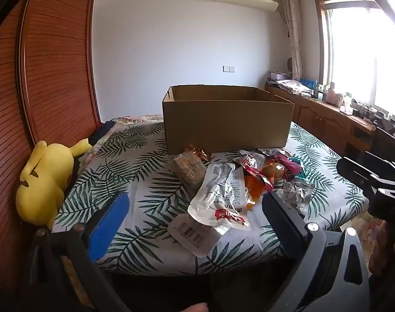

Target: Organize snacks

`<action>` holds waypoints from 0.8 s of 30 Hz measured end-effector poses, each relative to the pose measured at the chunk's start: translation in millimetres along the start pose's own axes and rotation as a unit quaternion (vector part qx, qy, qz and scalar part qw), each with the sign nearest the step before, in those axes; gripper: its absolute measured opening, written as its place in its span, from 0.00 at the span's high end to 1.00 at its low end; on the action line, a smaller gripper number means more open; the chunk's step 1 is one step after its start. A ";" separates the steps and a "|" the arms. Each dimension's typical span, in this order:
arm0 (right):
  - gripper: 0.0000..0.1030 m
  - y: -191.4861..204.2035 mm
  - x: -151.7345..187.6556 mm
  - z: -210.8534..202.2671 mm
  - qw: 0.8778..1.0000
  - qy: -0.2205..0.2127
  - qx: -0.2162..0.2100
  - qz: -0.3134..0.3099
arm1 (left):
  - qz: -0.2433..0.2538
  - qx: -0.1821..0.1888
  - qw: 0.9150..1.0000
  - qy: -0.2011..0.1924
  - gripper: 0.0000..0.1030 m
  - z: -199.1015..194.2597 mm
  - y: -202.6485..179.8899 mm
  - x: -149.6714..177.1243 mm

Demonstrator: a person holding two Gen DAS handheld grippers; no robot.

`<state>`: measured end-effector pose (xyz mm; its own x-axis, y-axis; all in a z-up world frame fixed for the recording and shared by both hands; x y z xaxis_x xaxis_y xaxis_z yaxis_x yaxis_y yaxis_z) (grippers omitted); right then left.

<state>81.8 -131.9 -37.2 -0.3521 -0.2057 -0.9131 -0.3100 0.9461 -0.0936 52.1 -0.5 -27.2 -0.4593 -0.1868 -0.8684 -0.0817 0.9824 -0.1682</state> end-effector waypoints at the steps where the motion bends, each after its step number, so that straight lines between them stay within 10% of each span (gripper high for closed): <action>1: 0.00 0.3 0.4 0.0 1.000 0.000 -0.001 0.000 | -0.001 0.000 1.000 -0.001 0.00 -0.6 0.2 -0.3; 24: 0.00 -2.9 2.4 -0.9 1.000 0.000 0.009 -0.001 | -0.001 -0.007 1.000 -0.006 0.00 -3.2 5.0 -5.3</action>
<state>81.1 -135.4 -38.7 -0.3511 -0.2073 -0.9131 -0.2953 0.9499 -0.1021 51.3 5.4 -21.9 -0.4493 -0.1897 -0.8730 -0.0953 0.9818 -0.1643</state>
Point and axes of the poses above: each gripper's, at about its wrist camera, not at the fingertips, and z roughly the way its jaws point, y to its left, x to its underside, the point moved 6 cm from there along z, roughly the way its jaws point, and after that the axes turned 10 degrees about -z, right-handed, at the moved point
